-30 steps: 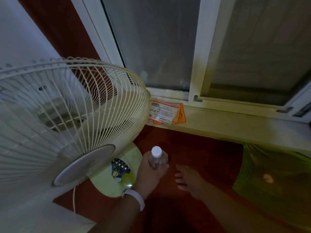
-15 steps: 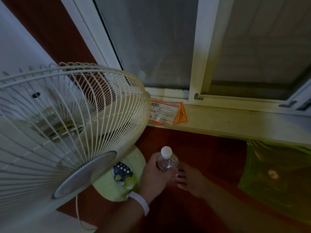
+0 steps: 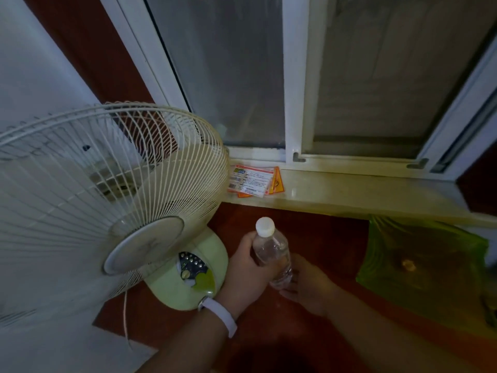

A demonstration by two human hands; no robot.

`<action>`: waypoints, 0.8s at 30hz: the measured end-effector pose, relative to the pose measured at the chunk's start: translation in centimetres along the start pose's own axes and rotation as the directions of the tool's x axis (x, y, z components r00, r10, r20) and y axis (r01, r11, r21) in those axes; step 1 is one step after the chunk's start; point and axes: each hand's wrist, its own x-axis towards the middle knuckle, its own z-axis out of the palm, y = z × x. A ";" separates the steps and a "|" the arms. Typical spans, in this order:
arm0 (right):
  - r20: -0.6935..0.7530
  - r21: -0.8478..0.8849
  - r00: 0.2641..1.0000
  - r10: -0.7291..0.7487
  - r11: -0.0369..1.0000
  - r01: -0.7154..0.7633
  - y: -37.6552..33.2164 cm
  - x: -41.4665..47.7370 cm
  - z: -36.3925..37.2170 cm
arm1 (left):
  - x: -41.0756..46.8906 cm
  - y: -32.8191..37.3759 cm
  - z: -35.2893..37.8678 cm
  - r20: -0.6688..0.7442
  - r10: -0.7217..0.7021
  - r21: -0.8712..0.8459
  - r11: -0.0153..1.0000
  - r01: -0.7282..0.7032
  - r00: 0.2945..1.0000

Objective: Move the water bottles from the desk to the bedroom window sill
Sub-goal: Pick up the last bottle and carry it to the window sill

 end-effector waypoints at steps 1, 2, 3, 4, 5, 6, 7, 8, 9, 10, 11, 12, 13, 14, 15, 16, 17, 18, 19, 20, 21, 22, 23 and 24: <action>0.006 0.013 1.000 -0.013 1.000 0.013 0.0 -0.6 -0.2 | -0.3 0.4 0.2 0.000 0.007 -0.010 1.000 -0.007 1.000; 0.012 0.030 0.999 -0.030 0.999 0.029 0.1 -1.2 -0.4 | -0.7 0.7 0.3 0.006 0.020 -0.026 0.999 -0.019 1.000; 0.018 0.050 0.999 -0.047 0.998 0.046 0.2 -1.8 -0.6 | -0.9 1.0 0.4 0.012 0.039 -0.039 0.999 -0.038 0.999; 0.024 0.063 0.998 -0.065 0.996 0.064 0.3 -2.3 -0.8 | -1.1 1.2 0.6 0.019 0.064 -0.049 0.997 -0.063 0.998; 0.029 0.071 0.996 -0.082 0.994 0.080 0.4 -2.9 -0.9 | -1.3 1.4 0.8 0.025 0.090 -0.058 0.994 -0.088 0.996; 0.030 0.077 0.995 -0.095 0.993 0.093 0.4 -3.5 -1.0 | -1.4 1.5 0.9 0.036 0.112 -0.069 0.992 -0.109 0.993; 0.027 0.084 0.994 -0.108 0.991 0.105 0.4 -4.1 -1.0 | -1.6 1.5 1.1 0.056 0.133 -0.084 0.988 -0.128 0.990; 0.018 0.093 0.993 -0.119 0.989 0.117 0.5 -4.8 -1.0 | -1.7 1.6 1.2 0.085 0.157 -0.092 0.985 -0.149 0.984; 0.003 0.107 0.991 -0.134 0.985 0.133 0.5 -5.5 -1.0 | -1.8 1.8 1.3 0.123 0.183 -0.098 0.980 -0.171 0.975; -0.016 0.126 0.988 -0.153 0.980 0.154 0.6 -6.2 -0.9 | -1.9 1.9 1.3 0.166 0.210 -0.107 0.975 -0.194 0.963; -0.035 0.144 0.984 -0.174 0.974 0.177 0.7 -6.9 -0.9 | -1.9 2.0 1.3 0.210 0.227 -0.119 0.971 -0.206 0.951; -0.053 0.159 0.980 -0.192 0.967 0.198 0.9 -7.6 -0.8 | -1.9 2.1 1.3 0.245 0.241 -0.134 0.968 -0.213 0.939; -0.071 0.170 0.975 -0.209 0.961 0.218 1.0 -8.4 -0.7 | -1.9 2.2 1.2 0.271 0.251 -0.140 0.965 -0.220 0.929; -0.090 0.177 0.970 -0.224 0.955 0.237 1.3 -9.1 -0.5 | -1.9 2.5 1.2 0.292 0.268 -0.145 0.961 -0.235 0.918; -0.115 0.180 0.965 -0.235 0.951 0.253 1.5 -9.9 -0.4 | -1.8 2.8 1.1 0.308 0.287 -0.148 0.956 -0.253 0.907; -0.139 0.182 0.960 -0.242 0.947 0.265 1.8 -10.6 -0.2 | -1.8 3.1 1.2 0.325 0.309 -0.155 0.950 -0.272 0.894; -0.161 0.186 0.955 -0.247 0.943 0.276 2.1 -11.2 -0.1 | -1.9 3.3 1.3 0.343 0.329 -0.167 0.943 -0.287 0.880; -0.185 0.193 0.949 -0.254 0.938 0.288 2.4 -11.9 0.0 | -2.0 3.5 1.6 0.358 0.350 -0.184 0.935 -0.303 0.865; -0.211 0.204 0.941 -0.263 0.930 0.305 2.8 -12.5 0.2 | -2.3 3.8 1.9 0.371 0.371 -0.203 0.927 -0.315 0.851; -0.242 0.217 0.931 -0.274 0.920 0.327 3.2 -13.2 0.3 | -2.7 4.1 2.2 0.387 0.386 -0.216 0.921 -0.325 0.837; -0.269 0.229 0.919 -0.288 0.908 0.351 3.6 -13.8 0.2 | -3.1 4.5 2.5 0.411 0.402 -0.228 0.914 -0.335 0.818; -0.298 0.238 0.906 -0.300 0.896 0.376 4.1 -14.5 0.2 | -3.6 4.9 2.9 0.440 0.423 -0.242 0.905 -0.349 0.792; -0.324 0.247 0.894 -0.309 0.885 0.395 4.6 -15.3 0.2 | -4.2 5.2 3.4 0.470 0.445 -0.264 0.895 -0.360 0.762; -0.346 0.260 0.885 -0.312 0.874 0.410 5.1 -16.1 0.0 | -4.7 5.4 3.8 0.493 0.458 -0.290 0.888 -0.356 0.739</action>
